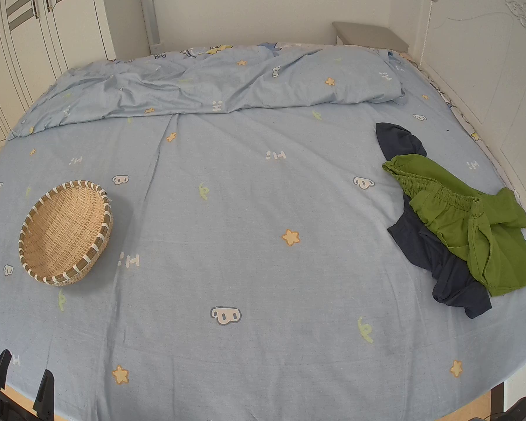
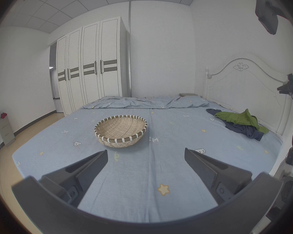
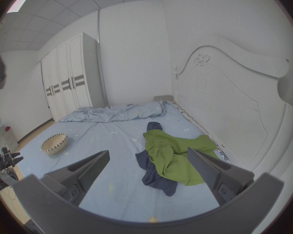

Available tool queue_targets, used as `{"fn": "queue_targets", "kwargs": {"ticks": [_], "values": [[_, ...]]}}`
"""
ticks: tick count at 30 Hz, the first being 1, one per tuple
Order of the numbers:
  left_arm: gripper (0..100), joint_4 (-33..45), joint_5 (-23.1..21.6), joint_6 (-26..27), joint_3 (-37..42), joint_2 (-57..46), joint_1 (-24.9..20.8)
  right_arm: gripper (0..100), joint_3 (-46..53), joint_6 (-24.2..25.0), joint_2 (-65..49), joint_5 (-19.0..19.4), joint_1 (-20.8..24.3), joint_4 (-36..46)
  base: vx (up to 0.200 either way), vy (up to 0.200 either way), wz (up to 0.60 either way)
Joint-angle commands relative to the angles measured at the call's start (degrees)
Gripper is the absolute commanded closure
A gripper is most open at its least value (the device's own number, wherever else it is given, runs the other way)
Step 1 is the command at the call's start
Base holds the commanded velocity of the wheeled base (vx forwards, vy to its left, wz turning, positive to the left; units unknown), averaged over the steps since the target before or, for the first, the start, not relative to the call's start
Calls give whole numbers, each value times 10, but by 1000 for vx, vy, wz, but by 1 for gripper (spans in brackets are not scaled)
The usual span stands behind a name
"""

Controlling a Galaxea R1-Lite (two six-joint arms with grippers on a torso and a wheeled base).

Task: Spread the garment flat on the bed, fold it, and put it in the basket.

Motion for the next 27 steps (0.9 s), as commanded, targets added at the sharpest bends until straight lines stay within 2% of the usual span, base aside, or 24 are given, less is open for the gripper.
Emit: {"fn": "queue_targets", "kwargs": {"ticks": [1,5,10,12,13,14,15,22,27], "values": [[0,0,0,0,10,-8,0,0,-128,-9,397,-82,-4,-57,0,0,0],[0,0,0,0,10,-8,0,0,-155,-3,502,-133,-2,-99,0,0,0],[0,0,0,0,10,-8,0,0,-154,7,590,-159,2,-224,0,0,0],[0,0,0,0,10,-8,1,0,-156,6,626,-193,5,-262,0,0,0],[0,0,-1,0,10,-8,0,0,-159,6,631,-198,5,-265,0,0,0],[0,0,0,0,10,-8,0,0,-167,5,657,-225,5,-271,0,0,0],[0,-1,0,0,10,-8,0,0,-174,5,670,-237,6,-270,0,0,0],[0,-1,0,0,10,-8,0,0,-201,15,684,-238,12,-222,0,0,0],[0,0,0,0,10,-8,0,0,-212,30,694,-238,23,-218,0,0,0]]}}
